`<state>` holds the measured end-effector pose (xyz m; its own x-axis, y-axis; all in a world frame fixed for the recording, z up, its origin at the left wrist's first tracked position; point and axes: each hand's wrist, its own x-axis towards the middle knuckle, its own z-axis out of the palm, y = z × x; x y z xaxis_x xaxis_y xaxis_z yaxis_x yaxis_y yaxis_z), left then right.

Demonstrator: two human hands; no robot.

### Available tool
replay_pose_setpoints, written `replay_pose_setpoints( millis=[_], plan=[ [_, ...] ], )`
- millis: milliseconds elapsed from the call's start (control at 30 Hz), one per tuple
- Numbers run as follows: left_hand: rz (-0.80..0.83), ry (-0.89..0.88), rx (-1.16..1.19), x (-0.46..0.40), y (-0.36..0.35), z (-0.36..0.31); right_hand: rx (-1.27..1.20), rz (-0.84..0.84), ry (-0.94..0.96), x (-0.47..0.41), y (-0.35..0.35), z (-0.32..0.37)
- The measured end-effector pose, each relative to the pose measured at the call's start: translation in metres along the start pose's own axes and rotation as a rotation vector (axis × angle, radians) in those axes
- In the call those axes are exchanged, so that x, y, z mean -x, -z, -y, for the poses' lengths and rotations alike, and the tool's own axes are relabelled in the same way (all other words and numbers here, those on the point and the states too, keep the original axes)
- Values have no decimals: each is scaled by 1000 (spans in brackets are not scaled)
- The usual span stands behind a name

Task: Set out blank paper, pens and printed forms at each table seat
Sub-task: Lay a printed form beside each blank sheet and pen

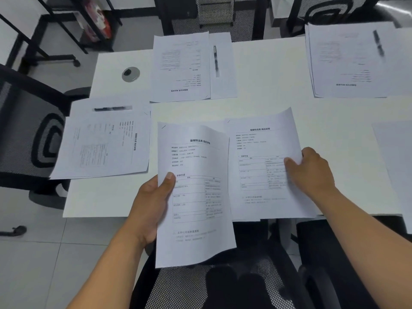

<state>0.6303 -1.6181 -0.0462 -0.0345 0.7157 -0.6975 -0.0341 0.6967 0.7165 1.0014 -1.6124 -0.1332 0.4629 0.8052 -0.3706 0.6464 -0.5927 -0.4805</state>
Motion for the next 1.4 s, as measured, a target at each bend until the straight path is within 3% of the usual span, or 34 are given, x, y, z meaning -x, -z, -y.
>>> replay_pose_setpoints(
  millis=[367, 500, 567, 633, 800, 900, 1100, 1400],
  plan=[
    [66, -68, 52, 11, -18, -22, 47, -47, -27, 8, 3, -3],
    [89, -81, 48, 12, -31, -26, -50, -165, 149, 24, 10, 13],
    [114, -97, 37, 16, -38, -29, -164, -81, 239, 35, 17, 25],
    [138, -102, 26, 18, -42, -32, -312, 83, 210, 47, 21, 40],
    [153, -108, 12, 29, -52, -37, -896, 457, -93, 76, 18, 60],
    [144, -115, -41, 35, -54, -38, -1037, 577, -185, 91, 20, 55],
    [151, -113, -194, 46, -64, -34, -931, 392, -203, 124, 45, 41],
    [285, -82, -272, 78, -117, -28, -760, 142, -214, 166, 102, 0]
  ],
)
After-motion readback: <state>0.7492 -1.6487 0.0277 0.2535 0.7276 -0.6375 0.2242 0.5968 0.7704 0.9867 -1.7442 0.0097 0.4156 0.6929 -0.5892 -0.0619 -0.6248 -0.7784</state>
